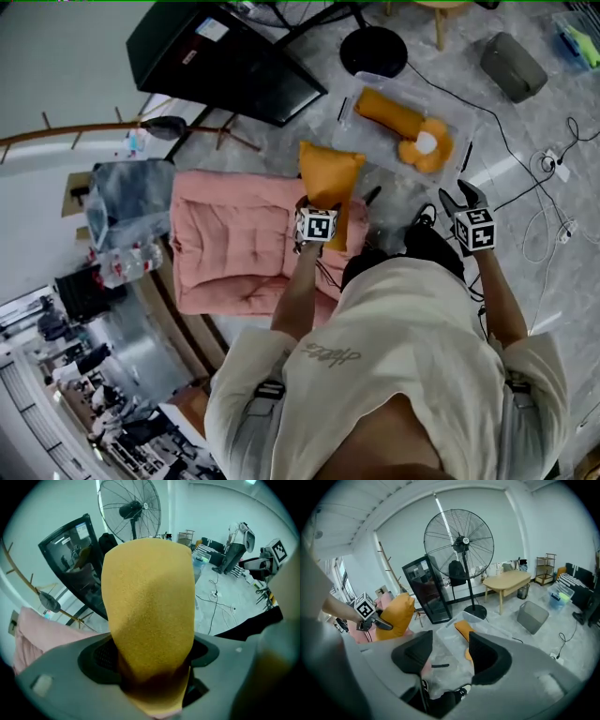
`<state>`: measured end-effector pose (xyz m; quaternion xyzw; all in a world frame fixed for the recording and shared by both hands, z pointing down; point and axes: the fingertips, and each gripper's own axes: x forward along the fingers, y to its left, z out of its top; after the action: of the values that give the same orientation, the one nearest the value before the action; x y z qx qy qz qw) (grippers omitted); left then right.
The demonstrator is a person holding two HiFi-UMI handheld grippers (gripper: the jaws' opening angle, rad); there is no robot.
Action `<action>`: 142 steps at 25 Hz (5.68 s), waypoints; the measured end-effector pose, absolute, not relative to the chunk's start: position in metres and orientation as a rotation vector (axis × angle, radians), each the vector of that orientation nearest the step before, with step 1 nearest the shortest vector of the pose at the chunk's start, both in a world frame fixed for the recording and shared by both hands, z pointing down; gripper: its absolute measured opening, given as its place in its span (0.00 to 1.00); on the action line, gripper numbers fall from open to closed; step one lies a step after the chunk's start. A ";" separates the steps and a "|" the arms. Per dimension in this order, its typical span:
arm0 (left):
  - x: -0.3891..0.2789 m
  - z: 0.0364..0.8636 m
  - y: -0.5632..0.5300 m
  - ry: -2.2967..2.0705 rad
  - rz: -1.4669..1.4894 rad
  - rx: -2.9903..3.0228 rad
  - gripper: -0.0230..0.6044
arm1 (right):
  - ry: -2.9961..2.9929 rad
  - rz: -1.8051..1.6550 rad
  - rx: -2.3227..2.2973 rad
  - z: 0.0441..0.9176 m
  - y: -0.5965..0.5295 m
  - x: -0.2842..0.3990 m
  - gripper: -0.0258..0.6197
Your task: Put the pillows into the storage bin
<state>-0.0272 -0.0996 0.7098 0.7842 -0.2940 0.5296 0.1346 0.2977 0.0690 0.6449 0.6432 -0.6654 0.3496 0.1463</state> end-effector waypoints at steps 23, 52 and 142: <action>0.211 0.720 -0.139 -0.196 1.819 2.666 0.72 | -1.423 1.204 2.380 0.644 0.184 0.408 0.40; 0.323 0.799 -0.191 0.431 2.160 2.751 0.90 | -1.113 1.222 2.508 0.625 0.140 0.431 0.41; 0.369 0.395 -0.138 -0.210 0.561 3.054 0.06 | -2.001 0.222 2.330 0.351 0.021 0.456 0.04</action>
<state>0.3688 -0.1383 0.3955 0.9812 -0.0674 0.1804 0.0149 0.4564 0.0212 0.3509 0.7563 -0.6495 0.0719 0.0310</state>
